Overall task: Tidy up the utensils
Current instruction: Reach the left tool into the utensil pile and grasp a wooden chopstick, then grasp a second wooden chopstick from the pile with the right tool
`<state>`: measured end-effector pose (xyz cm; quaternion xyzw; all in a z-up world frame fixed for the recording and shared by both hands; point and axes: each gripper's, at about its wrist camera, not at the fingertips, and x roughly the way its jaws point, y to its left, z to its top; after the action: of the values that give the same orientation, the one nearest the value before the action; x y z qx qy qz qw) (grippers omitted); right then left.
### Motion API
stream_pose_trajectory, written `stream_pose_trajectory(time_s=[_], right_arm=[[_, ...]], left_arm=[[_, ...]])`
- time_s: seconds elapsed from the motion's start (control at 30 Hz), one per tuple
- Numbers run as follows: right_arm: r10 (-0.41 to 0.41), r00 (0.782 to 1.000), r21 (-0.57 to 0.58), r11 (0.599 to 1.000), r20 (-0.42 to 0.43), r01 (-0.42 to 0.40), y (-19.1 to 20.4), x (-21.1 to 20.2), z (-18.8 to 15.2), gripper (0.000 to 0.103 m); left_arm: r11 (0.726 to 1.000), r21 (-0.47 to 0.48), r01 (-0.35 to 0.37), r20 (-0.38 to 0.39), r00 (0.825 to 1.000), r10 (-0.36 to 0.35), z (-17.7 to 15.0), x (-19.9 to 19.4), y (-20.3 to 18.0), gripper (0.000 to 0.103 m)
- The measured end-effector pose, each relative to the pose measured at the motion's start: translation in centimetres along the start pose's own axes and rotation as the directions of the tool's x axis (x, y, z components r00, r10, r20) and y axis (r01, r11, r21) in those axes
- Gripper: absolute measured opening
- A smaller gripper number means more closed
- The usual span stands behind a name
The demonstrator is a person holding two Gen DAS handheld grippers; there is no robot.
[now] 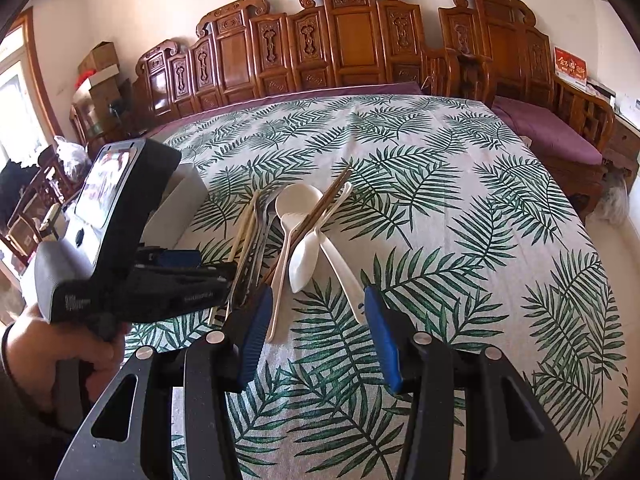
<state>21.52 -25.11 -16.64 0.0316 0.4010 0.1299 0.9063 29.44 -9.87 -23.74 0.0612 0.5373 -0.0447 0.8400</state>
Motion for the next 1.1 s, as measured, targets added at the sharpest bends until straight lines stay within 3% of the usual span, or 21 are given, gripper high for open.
stream_pose_trajectory(time_s=[0.07,0.2,0.5,0.67,0.87,1.1], right_arm=[[-0.001,1.000,-0.001,1.000,0.002,0.001,0.1,0.0,0.0,0.050],[-0.002,1.000,-0.009,1.000,0.004,0.002,0.3,-0.2,0.1,0.050],[0.047,0.999,-0.058,0.997,-0.011,-0.048,2.2,0.5,0.3,0.050],[0.124,0.992,-0.081,0.989,-0.036,-0.127,4.2,2.5,1.2,0.036],[0.184,0.979,-0.113,0.975,-0.087,-0.193,6.8,5.8,2.5,0.024],[0.144,0.972,-0.137,0.976,-0.187,-0.171,9.1,10.3,3.1,0.022]], left_arm=[[1.000,0.004,0.008,0.003,1.000,-0.008,-0.3,-0.2,0.3,0.033],[0.999,0.000,0.033,0.004,0.999,-0.033,-1.2,-0.5,0.7,0.005],[0.995,-0.003,0.100,0.080,0.992,-0.099,-3.7,-3.2,3.8,0.004],[0.985,-0.016,0.174,0.119,0.978,-0.171,-4.2,-4.7,5.3,0.004],[0.977,-0.008,0.214,0.166,0.964,-0.210,-4.2,-6.3,6.2,0.004],[0.970,-0.012,0.244,0.194,0.952,-0.238,-4.1,-7.7,7.4,0.004]])
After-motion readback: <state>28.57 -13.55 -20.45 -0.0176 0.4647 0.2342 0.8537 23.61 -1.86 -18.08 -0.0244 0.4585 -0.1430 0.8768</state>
